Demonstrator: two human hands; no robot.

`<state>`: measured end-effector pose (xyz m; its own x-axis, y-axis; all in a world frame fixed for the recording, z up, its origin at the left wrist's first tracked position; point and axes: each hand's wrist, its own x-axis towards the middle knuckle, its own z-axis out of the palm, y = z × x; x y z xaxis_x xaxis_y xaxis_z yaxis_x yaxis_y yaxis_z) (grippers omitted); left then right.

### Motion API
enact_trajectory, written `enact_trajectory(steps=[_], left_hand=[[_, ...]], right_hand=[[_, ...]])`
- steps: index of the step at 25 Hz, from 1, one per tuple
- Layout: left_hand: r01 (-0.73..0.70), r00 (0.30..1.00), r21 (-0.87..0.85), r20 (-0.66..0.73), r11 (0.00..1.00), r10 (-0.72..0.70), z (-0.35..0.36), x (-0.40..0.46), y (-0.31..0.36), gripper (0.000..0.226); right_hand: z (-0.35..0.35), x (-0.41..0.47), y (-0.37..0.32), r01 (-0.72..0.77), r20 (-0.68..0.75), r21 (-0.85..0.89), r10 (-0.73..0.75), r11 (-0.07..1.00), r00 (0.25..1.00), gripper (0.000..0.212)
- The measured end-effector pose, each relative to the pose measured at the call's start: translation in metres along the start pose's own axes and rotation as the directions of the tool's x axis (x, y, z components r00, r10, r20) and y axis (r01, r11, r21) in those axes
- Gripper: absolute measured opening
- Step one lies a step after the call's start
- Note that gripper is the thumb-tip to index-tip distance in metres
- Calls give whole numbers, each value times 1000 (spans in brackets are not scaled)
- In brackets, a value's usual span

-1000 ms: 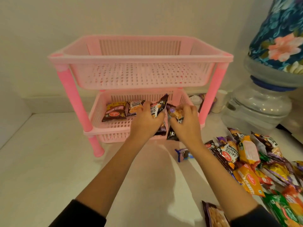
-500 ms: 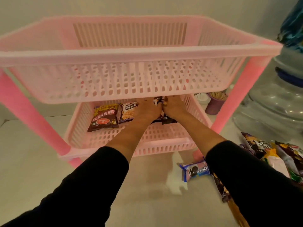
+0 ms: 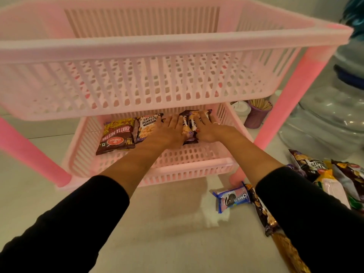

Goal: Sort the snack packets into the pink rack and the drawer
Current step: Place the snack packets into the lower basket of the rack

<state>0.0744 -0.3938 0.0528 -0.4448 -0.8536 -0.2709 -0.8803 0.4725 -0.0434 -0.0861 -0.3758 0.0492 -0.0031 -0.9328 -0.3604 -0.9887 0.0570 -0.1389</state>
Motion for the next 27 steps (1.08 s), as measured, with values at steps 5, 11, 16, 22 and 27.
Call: enact_trajectory(steps=[5, 11, 16, 22, 27], left_hand=[[22, 1000, 27, 2, 999, -22, -2, 10, -8, 70], [29, 1000, -57, -3, 998, -29, 3, 12, -7, 69], [9, 1000, -202, 10, 979, -7, 7, 8, 0, 70], [-95, 990, -402, -132, 911, 45, -14, -37, 2, 66], [-267, 888, -406, -457, 874, 59, -6, -131, 3, 38]], right_hand=[[-3, -1, 1, 26, -52, 76, -22, 997, 998, 62], [-1, -2, 3, 56, -92, 114, -46, 992, 995, 57], [-7, -14, -1, 67, -87, 152, -55, 986, 995, 66], [-24, -82, -14, 368, -545, 288, -165, 884, 822, 41], [47, -188, -5, 529, -810, 181, -179, 829, 558, 21]])
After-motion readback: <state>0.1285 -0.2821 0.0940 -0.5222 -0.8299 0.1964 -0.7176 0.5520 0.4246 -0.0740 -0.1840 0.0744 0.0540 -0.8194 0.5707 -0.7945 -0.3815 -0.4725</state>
